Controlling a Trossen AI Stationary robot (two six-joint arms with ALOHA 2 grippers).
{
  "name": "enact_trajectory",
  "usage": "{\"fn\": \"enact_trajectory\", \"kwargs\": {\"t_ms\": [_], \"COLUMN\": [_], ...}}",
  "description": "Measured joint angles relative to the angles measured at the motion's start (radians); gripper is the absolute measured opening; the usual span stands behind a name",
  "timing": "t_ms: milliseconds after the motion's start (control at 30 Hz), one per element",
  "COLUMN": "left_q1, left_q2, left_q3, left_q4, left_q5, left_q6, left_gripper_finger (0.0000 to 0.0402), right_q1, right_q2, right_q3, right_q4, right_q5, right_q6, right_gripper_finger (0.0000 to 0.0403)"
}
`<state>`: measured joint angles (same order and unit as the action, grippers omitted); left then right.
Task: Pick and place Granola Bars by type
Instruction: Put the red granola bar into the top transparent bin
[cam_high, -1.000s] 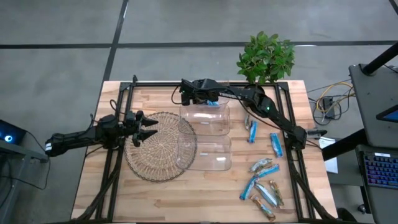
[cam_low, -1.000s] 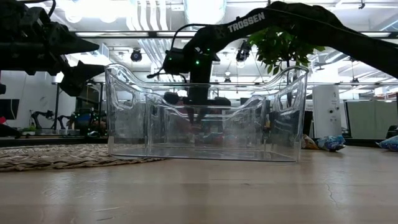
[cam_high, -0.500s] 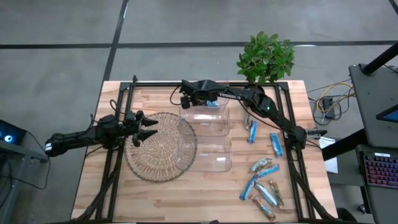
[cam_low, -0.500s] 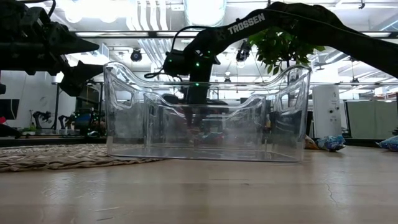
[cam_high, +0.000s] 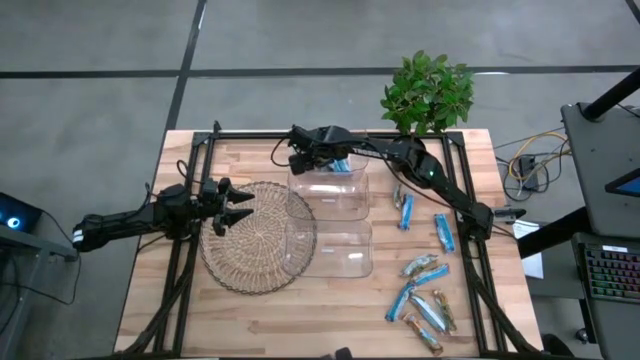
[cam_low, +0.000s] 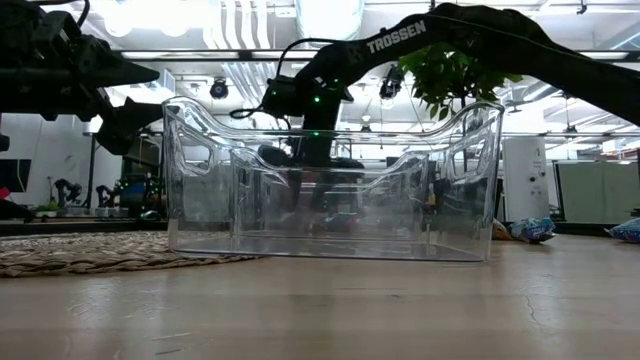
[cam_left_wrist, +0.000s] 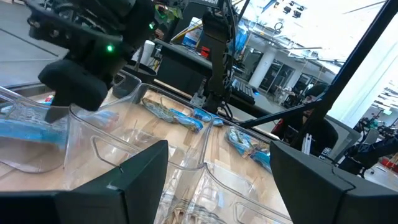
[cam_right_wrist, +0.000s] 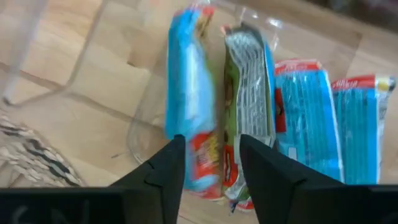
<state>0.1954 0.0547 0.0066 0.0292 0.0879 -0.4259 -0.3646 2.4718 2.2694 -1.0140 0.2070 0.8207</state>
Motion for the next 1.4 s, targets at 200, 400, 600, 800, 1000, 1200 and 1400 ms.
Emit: {"fn": "enact_trajectory", "kwargs": {"t_ms": [200,400,600,800,1000,1200,1400], "left_q1": [0.0,0.0,0.0,0.0,0.0,0.0,0.0], "left_q2": [0.0,0.0,0.0,0.0,0.0,0.0,0.0], "left_q3": [0.0,0.0,0.0,0.0,0.0,0.0,0.0], "left_q4": [0.0,0.0,0.0,0.0,0.0,0.0,0.0], "left_q5": [0.0,0.0,0.0,0.0,0.0,0.0,0.0], "left_q6": [0.0,0.0,0.0,0.0,0.0,0.0,0.0], "left_gripper_finger": [0.0261,0.0261,0.0261,0.0261,0.0261,0.0261,0.0261], "right_q1": [-0.008,-0.001,0.064,0.17,0.319,0.461,0.561], "right_q2": [-0.009,-0.075,-0.189,-0.27,-0.28,-0.278,-0.277], "right_q3": [0.063,0.079,0.087,0.087,0.085,0.038,0.014], "right_q4": [-0.026,-0.108,-0.2,-0.269,-0.344,-0.367,-0.37], "right_q5": [0.001,0.003,0.055,0.058,0.055,0.102,0.176], "right_q6": [-0.069,-0.169,-0.247,-0.275,-0.32,-0.295,-0.199], "right_gripper_finger": [0.0164,0.0166,0.017,0.0177,0.018,0.0181,0.0183]}}
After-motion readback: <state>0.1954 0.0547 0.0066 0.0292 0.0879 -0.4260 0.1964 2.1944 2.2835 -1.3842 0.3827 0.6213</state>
